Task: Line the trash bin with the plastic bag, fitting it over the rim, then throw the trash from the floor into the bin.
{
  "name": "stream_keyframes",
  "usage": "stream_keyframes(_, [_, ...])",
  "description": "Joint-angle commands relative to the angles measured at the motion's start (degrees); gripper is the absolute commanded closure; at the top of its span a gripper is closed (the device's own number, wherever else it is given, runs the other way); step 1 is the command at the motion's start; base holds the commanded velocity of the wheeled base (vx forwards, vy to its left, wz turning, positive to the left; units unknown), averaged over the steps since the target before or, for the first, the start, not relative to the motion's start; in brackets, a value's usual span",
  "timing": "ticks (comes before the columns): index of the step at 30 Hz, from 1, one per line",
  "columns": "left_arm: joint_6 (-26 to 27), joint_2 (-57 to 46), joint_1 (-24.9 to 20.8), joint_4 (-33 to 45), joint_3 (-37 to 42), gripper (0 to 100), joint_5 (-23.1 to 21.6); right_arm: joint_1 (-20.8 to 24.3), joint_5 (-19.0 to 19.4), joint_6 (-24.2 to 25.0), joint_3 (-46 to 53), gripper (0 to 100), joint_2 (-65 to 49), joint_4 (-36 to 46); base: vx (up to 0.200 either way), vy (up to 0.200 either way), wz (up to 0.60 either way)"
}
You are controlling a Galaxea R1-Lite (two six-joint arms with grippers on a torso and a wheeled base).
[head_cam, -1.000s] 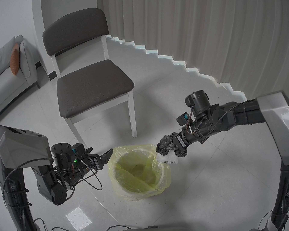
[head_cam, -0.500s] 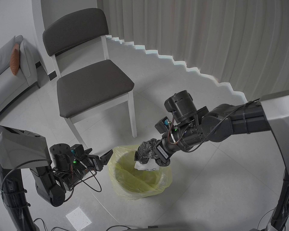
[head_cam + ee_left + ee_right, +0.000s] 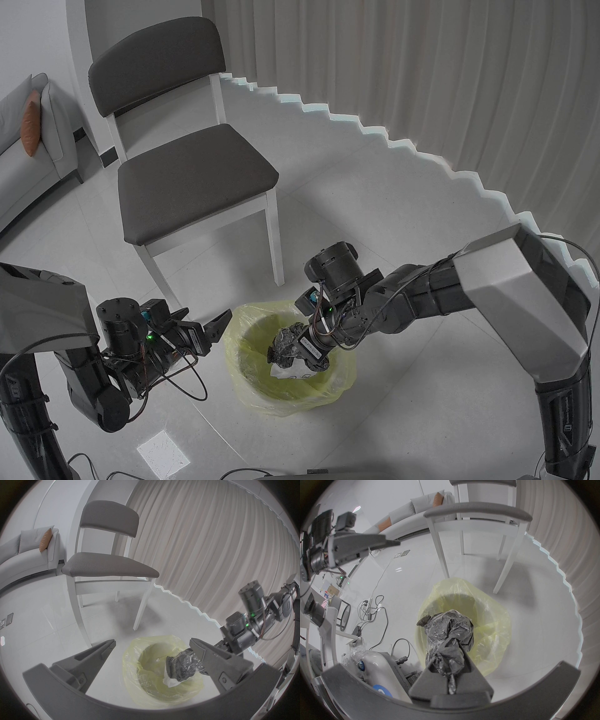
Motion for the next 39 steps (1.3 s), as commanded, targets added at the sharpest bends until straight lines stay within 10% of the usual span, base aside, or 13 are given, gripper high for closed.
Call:
stream_keyframes(1, [-0.13, -0.18, 0.00, -1.00, 0.12, 0, 0.00, -0.04, -0.12, 0.15, -1.90, 100, 4.76, -0.03, 0.000, 0.000, 0.00])
stream_keyframes(7, [-0.83, -0.27, 0.00, -1.00, 0.12, 0, 0.00, -0.04, -0.21, 0.15, -1.90, 100, 5.20, -2.75, 0.000, 0.000, 0.00])
stream_keyframes(8, [-0.83, -0.27, 0.00, -1.00, 0.12, 0, 0.00, -0.13, -0.21, 0.15, -1.90, 0, 5.03, -3.54, 0.000, 0.000, 0.00])
stream_keyframes(39, [-1.62, 0.96, -0.26, -1.00, 1.35, 0, 0.09, -9.09, -0.38, -0.38, 4.87, 0, 0.81, -6.62, 0.000, 0.000, 0.00])
